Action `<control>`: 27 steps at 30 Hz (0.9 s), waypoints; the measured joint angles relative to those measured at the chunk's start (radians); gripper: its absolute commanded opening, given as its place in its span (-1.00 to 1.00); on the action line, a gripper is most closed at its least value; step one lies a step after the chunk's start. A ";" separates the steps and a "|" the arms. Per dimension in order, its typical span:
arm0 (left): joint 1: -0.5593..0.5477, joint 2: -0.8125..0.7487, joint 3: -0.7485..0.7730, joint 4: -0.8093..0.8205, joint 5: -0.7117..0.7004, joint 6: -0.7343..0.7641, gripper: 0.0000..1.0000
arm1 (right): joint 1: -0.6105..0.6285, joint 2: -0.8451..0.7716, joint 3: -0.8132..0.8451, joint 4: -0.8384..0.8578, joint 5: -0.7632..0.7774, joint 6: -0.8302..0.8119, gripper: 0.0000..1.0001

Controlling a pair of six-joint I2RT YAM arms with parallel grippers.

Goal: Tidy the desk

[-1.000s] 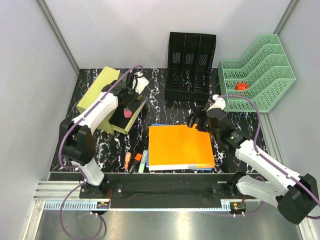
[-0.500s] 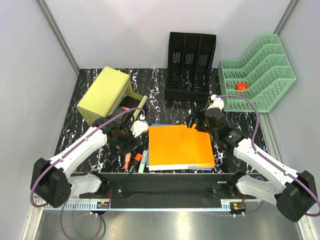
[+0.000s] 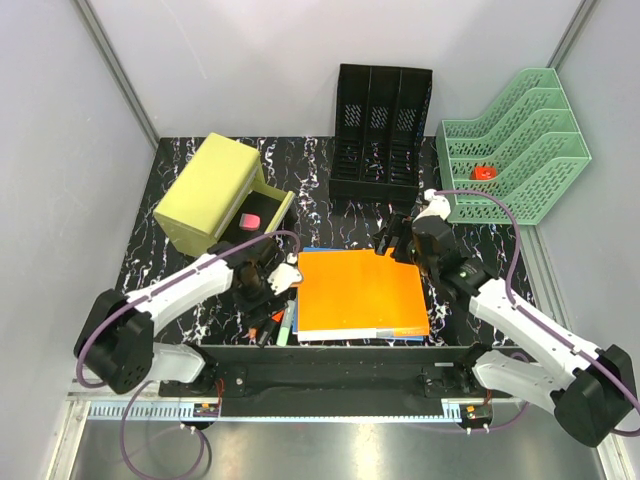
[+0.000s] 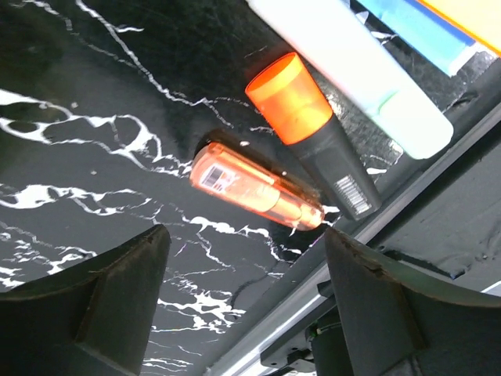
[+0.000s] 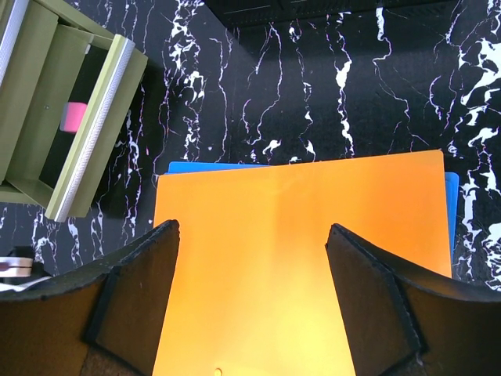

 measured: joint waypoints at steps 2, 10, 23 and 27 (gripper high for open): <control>-0.010 0.024 0.000 0.005 -0.008 -0.013 0.58 | 0.000 -0.005 0.000 0.000 0.000 0.000 0.67; -0.020 0.156 -0.002 0.030 -0.048 -0.045 0.51 | 0.000 -0.025 -0.015 -0.001 0.003 0.000 0.67; -0.029 0.261 0.042 0.039 -0.092 -0.035 -0.11 | 0.000 -0.051 -0.029 -0.004 0.003 0.004 0.66; -0.029 0.274 0.057 0.050 -0.097 -0.032 -0.33 | 0.000 -0.051 -0.029 -0.005 0.003 0.004 0.65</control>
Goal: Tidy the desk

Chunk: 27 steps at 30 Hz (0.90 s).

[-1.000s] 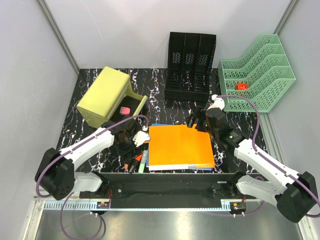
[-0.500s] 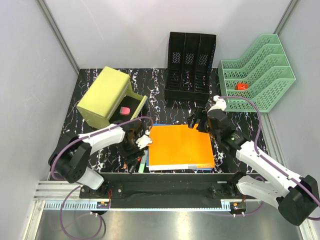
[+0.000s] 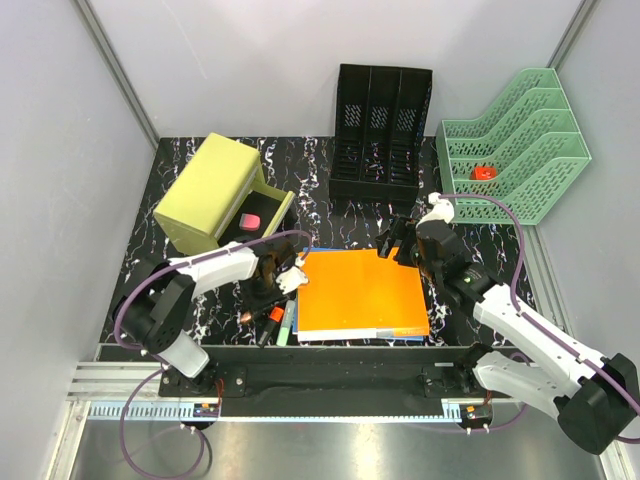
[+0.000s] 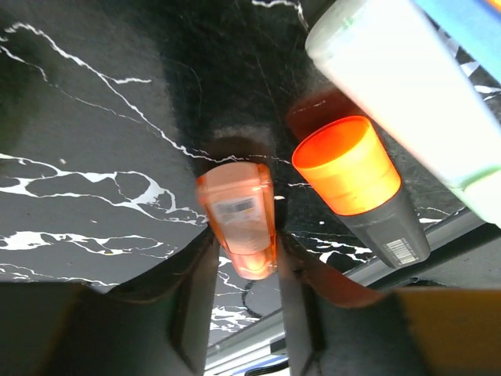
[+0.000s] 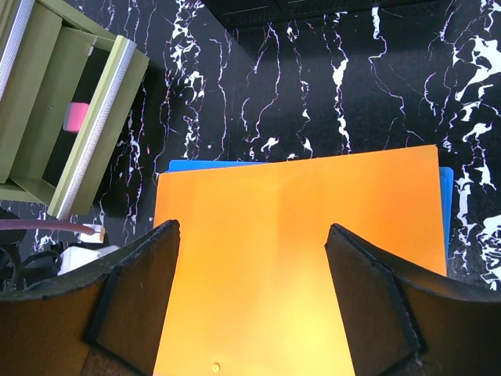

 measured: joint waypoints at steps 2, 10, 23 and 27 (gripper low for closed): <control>0.000 0.000 0.002 0.001 0.002 0.002 -0.43 | 0.000 0.000 0.000 0.000 0.000 0.000 0.65; -0.002 -0.046 0.013 -0.002 0.016 0.024 -0.79 | 0.000 0.026 0.001 0.000 0.000 -0.001 0.64; 0.264 -0.177 0.574 -0.078 0.078 0.023 -1.00 | 0.000 0.044 0.017 -0.002 -0.001 -0.005 0.63; 0.334 -0.029 0.646 -0.053 0.077 -0.020 -1.00 | 0.000 0.043 0.017 -0.002 -0.001 -0.005 0.63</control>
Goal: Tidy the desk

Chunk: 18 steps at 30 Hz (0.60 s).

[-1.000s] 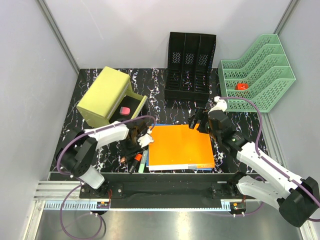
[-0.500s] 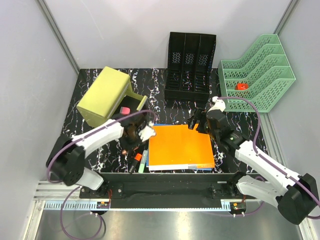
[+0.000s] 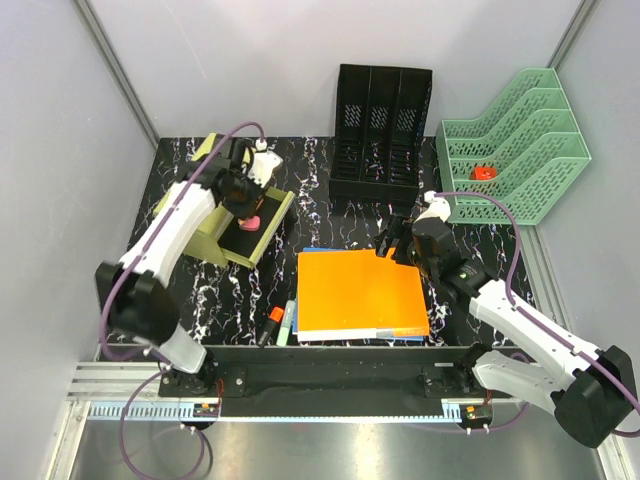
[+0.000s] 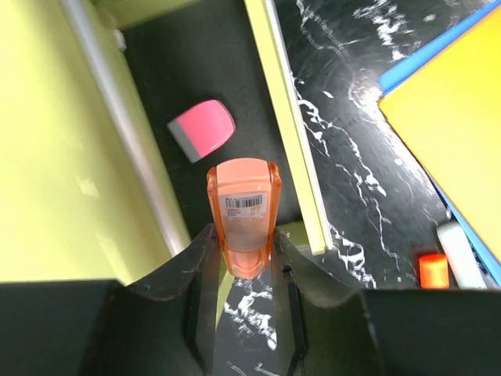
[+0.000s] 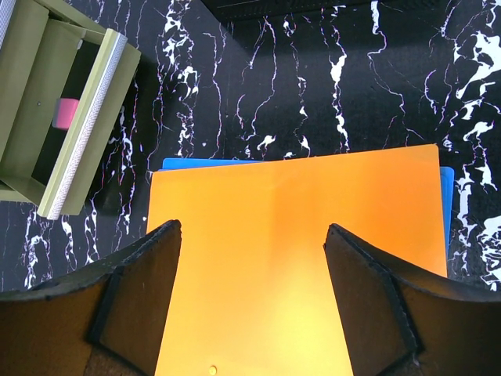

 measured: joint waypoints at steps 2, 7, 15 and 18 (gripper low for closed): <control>0.009 0.081 0.014 0.004 0.001 -0.022 -0.99 | 0.000 -0.003 0.000 0.000 0.000 0.000 0.64; 0.010 0.207 0.058 0.008 0.006 -0.061 -0.87 | 0.000 -0.024 0.000 0.000 0.001 0.000 0.64; 0.009 0.234 0.100 0.076 -0.004 -0.075 0.28 | 0.000 -0.034 -0.005 0.000 0.019 0.004 0.71; 0.009 0.234 0.100 0.092 -0.010 -0.073 0.73 | 0.000 -0.035 -0.007 0.000 0.019 0.004 0.71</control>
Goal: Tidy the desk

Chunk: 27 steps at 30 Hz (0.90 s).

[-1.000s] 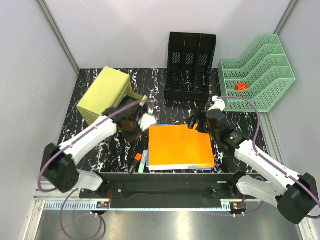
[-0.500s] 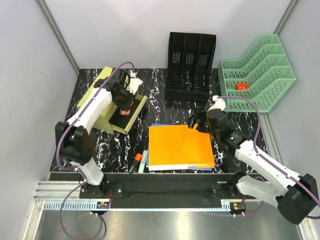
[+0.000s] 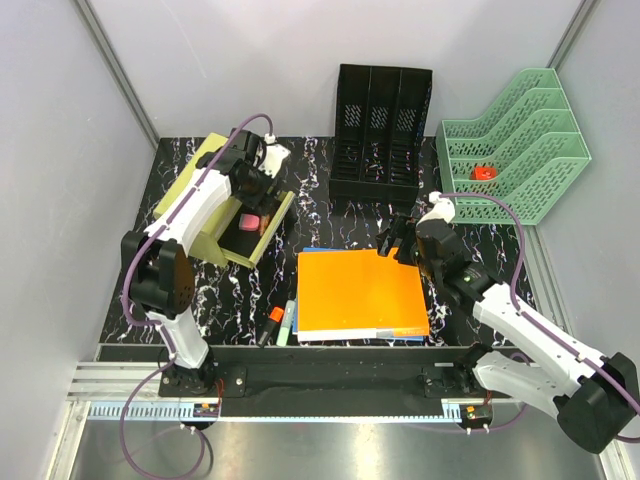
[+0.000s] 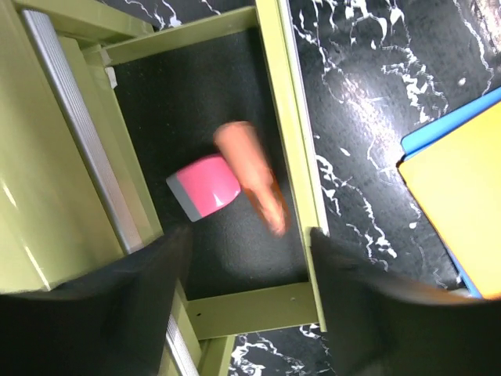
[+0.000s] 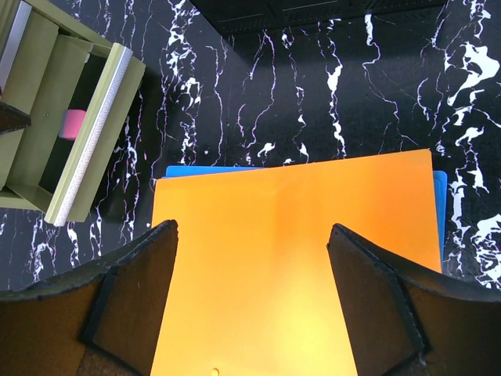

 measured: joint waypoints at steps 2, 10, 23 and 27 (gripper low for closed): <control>0.000 -0.002 -0.001 0.007 -0.001 0.005 0.73 | 0.000 -0.004 -0.002 0.000 0.000 0.000 0.71; -0.043 -0.230 -0.174 -0.021 0.027 0.061 0.47 | 0.000 -0.012 -0.006 0.000 0.006 -0.001 0.71; -0.447 -0.466 -0.672 -0.196 -0.024 0.163 0.21 | -0.002 0.011 -0.005 -0.001 0.007 -0.001 0.70; -0.462 -0.443 -0.672 -0.191 -0.020 0.154 0.32 | -0.002 0.011 -0.005 -0.001 0.007 0.000 0.69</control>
